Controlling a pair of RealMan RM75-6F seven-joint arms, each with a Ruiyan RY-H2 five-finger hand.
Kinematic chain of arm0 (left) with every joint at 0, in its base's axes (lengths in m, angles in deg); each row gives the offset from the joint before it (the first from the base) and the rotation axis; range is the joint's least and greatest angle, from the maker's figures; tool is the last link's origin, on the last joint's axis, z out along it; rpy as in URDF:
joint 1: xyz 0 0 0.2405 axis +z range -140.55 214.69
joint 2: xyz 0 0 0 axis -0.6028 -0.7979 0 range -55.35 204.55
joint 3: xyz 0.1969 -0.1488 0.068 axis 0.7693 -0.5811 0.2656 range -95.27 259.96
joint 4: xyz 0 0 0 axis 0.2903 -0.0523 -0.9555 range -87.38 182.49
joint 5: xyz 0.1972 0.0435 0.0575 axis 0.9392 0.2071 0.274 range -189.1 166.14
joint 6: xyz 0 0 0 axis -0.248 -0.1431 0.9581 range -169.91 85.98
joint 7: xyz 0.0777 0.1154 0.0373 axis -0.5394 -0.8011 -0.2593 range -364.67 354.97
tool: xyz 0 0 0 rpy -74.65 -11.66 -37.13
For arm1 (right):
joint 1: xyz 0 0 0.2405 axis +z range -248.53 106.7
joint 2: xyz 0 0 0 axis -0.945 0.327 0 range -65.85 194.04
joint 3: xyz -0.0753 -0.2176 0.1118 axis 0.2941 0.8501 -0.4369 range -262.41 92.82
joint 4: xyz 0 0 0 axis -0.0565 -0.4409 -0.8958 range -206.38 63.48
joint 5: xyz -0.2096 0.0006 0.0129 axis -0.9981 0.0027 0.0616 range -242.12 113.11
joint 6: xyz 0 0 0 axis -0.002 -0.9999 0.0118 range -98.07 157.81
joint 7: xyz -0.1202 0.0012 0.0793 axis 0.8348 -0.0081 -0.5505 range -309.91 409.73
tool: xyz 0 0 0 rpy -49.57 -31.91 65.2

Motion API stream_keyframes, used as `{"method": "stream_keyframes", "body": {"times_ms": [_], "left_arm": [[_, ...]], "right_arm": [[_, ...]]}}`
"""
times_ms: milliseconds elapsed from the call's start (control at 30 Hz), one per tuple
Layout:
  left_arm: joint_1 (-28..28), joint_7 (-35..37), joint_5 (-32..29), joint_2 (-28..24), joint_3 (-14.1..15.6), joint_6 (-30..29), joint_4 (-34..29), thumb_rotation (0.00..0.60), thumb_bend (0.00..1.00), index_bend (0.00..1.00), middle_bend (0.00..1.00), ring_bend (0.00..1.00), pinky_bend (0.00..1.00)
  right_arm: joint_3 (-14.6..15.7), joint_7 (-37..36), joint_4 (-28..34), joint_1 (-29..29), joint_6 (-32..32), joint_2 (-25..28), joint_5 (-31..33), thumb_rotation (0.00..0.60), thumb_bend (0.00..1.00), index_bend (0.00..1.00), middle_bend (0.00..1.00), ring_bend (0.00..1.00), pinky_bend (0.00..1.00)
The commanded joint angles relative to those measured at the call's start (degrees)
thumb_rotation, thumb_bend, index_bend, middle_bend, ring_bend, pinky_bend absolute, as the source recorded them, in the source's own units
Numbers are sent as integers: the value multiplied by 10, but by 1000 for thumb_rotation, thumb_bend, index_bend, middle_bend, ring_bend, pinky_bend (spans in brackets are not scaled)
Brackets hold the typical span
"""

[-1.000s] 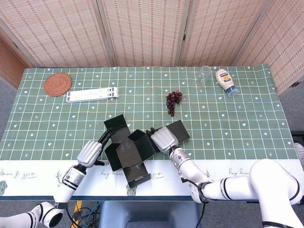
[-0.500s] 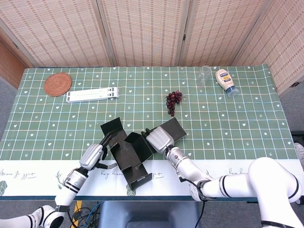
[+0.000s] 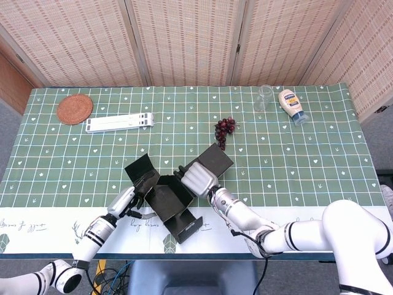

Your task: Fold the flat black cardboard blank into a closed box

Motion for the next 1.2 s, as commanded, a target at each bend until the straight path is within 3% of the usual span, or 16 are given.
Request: {"method": "stream_keyframes", "body": {"times_ms": [33, 700, 1200], "left_arm": [[-4, 20, 2, 1, 2, 8, 1, 600, 144, 31, 21, 740, 904], [-36, 193, 32, -10, 30, 62, 7, 600, 144, 8, 21, 740, 904], [-54, 309, 75, -2, 63, 53, 36, 600, 144, 18, 21, 742, 904]], "right_arm": [[5, 3, 3, 2, 2, 3, -8, 600, 449, 311, 310, 814, 1000], [13, -34, -23, 9, 25, 4, -153, 600, 461, 324, 329, 831, 1000], [12, -92, -73, -1, 31, -21, -260, 600, 461, 326, 334, 831, 1000]]}}
